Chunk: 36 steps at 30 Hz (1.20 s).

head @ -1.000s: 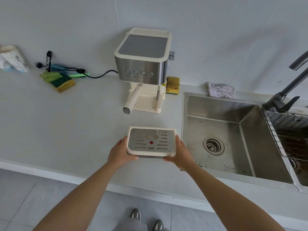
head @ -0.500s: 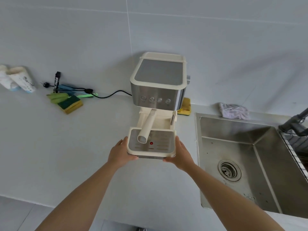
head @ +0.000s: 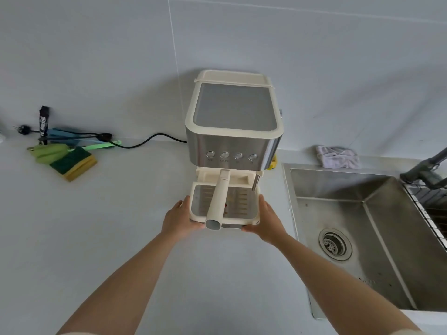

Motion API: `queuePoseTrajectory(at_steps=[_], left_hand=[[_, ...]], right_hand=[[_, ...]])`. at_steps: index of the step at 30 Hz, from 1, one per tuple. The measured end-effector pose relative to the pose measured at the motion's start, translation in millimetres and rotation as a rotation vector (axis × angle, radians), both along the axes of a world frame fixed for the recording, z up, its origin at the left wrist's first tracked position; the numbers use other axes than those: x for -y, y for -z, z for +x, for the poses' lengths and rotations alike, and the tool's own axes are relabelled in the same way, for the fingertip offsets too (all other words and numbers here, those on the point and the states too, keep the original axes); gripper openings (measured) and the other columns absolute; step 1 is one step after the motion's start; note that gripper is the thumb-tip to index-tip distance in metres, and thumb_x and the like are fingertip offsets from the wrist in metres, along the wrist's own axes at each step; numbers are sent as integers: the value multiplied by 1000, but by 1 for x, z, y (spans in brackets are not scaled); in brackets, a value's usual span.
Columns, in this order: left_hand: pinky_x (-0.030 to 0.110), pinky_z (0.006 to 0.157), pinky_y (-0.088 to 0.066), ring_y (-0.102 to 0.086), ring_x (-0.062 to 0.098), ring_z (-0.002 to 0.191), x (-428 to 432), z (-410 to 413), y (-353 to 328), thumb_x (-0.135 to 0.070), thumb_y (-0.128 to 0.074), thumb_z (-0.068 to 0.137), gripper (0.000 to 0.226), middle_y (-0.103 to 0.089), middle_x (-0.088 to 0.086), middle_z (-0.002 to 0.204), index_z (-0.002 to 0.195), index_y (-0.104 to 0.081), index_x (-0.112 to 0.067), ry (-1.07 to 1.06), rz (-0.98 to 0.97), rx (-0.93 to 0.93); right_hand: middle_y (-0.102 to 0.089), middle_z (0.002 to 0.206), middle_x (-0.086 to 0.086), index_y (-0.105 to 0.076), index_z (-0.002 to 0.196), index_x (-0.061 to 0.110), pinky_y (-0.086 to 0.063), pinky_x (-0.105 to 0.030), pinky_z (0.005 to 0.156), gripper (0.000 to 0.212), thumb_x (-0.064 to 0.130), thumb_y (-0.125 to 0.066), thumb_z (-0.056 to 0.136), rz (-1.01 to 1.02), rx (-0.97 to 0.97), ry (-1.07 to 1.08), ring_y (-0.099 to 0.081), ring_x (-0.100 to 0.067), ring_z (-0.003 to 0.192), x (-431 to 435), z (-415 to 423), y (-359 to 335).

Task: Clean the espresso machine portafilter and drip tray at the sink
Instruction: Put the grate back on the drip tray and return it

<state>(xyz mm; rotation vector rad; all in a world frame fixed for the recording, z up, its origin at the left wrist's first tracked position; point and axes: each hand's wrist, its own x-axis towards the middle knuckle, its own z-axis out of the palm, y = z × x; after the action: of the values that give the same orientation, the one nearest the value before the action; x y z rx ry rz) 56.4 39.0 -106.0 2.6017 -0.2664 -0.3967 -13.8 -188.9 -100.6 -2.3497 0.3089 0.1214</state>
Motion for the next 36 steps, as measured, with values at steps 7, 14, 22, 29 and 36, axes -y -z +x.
queuePoseTrajectory(at_steps=[7,14,22,29,36], left_hand=[[29,72,-41,-57,28,98,4,19,12,-40,-75,65,68,-56,6,112,119,-41,-15,15,-6,-2],[26,70,-36,-57,29,98,9,38,14,-37,-75,67,71,-56,9,111,123,-40,-11,27,-8,40],[31,77,-39,-55,30,102,19,53,14,-36,-74,70,70,-57,11,111,123,-40,-6,26,32,68],[32,78,-38,-56,31,101,19,54,15,-35,-75,69,66,-57,10,112,118,-42,-6,19,40,54],[37,84,-40,-49,30,112,19,47,8,-40,-68,74,73,-54,12,119,129,-34,-6,89,164,115]], right_hand=[[-49,128,-2,-30,131,18,-48,-40,95,84,26,-82,65,-21,-36,-11,-45,-19,120,4,17,7],[-46,133,-4,-25,135,16,-45,-39,99,89,26,-81,66,-45,-87,-5,-42,-22,124,10,37,14],[-47,130,-5,-26,136,13,-42,-36,97,91,24,-81,65,-95,-124,3,-40,-22,124,18,60,16],[-47,131,-6,-25,137,13,-42,-36,98,93,24,-82,64,-92,-150,0,-42,-23,124,20,61,17],[-26,150,-5,-7,146,8,-31,-40,112,108,36,-78,69,-206,-166,-35,-24,-22,139,20,53,10]])
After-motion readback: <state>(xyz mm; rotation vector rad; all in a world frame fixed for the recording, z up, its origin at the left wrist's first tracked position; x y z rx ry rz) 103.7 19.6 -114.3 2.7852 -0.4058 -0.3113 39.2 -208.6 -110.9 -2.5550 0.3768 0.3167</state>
